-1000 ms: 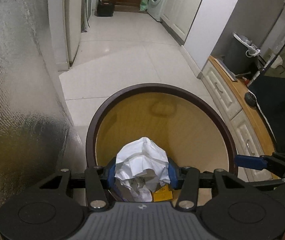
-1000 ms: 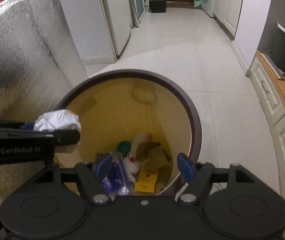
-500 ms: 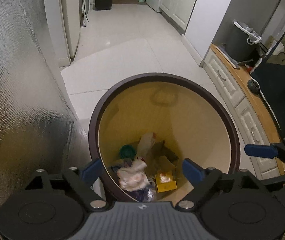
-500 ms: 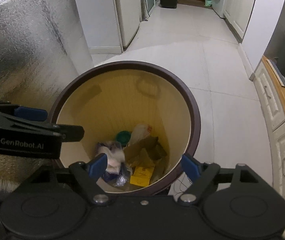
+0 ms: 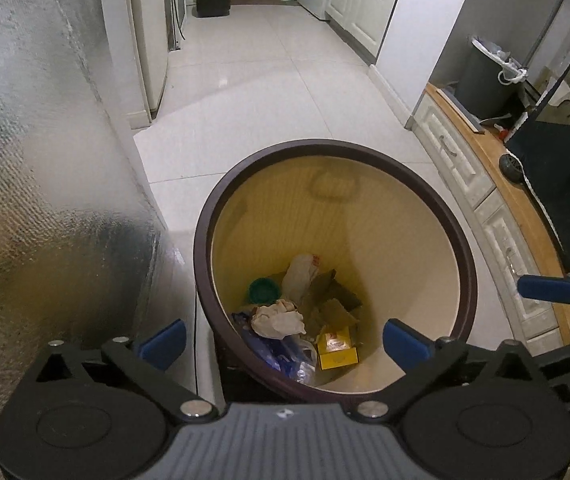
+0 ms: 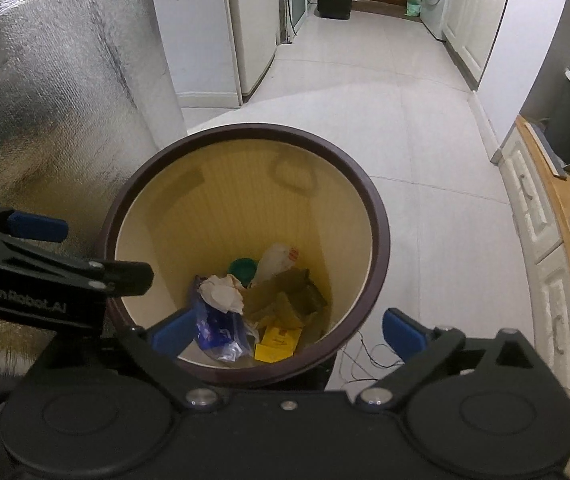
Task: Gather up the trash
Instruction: 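Withdraw both tools upward from the bin toward the table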
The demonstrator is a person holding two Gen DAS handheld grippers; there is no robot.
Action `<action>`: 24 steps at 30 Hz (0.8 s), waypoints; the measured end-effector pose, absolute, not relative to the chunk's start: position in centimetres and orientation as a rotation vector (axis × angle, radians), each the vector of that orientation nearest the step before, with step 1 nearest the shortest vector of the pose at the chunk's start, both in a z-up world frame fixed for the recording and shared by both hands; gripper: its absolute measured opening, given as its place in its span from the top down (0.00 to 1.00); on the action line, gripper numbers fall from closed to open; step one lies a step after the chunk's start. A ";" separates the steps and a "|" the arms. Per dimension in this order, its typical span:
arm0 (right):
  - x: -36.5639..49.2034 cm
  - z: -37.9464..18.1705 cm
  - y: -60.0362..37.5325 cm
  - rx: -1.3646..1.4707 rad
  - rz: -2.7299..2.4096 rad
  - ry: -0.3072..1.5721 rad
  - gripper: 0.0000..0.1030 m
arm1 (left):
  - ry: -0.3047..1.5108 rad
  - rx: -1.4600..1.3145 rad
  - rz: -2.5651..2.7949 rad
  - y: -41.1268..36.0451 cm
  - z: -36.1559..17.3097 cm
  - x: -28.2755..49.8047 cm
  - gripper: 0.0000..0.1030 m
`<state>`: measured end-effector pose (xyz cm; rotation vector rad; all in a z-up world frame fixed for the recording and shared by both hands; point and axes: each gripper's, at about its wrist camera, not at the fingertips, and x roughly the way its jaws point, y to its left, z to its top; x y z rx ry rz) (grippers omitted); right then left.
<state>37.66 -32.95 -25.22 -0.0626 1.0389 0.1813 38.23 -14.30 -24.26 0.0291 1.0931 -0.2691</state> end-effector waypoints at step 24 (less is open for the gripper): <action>33.4 -22.1 -34.0 -0.061 0.090 0.985 0.00 | 1.059 0.066 -0.230 -11.8 -21.9 33.7 0.00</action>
